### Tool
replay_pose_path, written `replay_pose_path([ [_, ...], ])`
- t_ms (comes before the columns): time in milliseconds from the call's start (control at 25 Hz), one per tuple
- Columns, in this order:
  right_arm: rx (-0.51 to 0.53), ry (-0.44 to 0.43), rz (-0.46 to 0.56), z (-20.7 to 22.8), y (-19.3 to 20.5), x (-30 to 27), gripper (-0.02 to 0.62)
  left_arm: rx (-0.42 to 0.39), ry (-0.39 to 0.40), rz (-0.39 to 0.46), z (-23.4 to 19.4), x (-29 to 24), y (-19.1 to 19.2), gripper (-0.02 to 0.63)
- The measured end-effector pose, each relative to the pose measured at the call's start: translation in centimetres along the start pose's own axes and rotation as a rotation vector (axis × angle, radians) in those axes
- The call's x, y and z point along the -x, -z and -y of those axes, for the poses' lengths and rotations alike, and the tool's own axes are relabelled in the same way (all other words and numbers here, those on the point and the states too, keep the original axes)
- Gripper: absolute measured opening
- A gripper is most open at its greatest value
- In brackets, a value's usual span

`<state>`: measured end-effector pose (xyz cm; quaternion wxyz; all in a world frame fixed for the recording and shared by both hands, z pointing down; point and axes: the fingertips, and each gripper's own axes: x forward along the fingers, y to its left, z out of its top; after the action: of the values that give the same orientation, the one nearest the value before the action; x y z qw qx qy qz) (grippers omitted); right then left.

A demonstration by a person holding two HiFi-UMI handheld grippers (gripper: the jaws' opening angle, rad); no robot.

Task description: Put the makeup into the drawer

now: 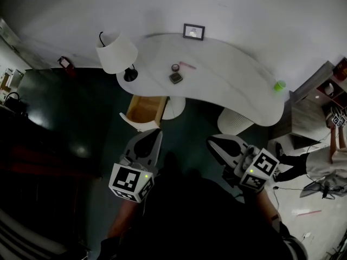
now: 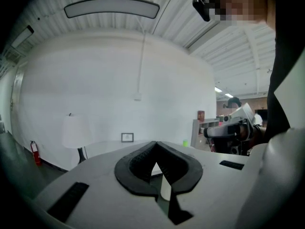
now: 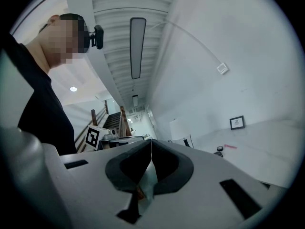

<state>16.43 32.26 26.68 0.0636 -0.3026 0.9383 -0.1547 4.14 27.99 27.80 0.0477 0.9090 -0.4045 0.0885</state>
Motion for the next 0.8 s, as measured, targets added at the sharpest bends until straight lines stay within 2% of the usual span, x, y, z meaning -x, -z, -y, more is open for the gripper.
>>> replay_pose_path([
  [440,-0.012,0.098,-0.003,5.3,-1.4,-3.1,0.015,-0.016,0.106,0.021,-4.1,-6.7,-1.8,0.011],
  [800,0.012,0.119,0.023,10.1,-4.2,-10.4,0.015,-0.054,0.171,0.029,-10.7,-12.1,-4.1,0.011],
])
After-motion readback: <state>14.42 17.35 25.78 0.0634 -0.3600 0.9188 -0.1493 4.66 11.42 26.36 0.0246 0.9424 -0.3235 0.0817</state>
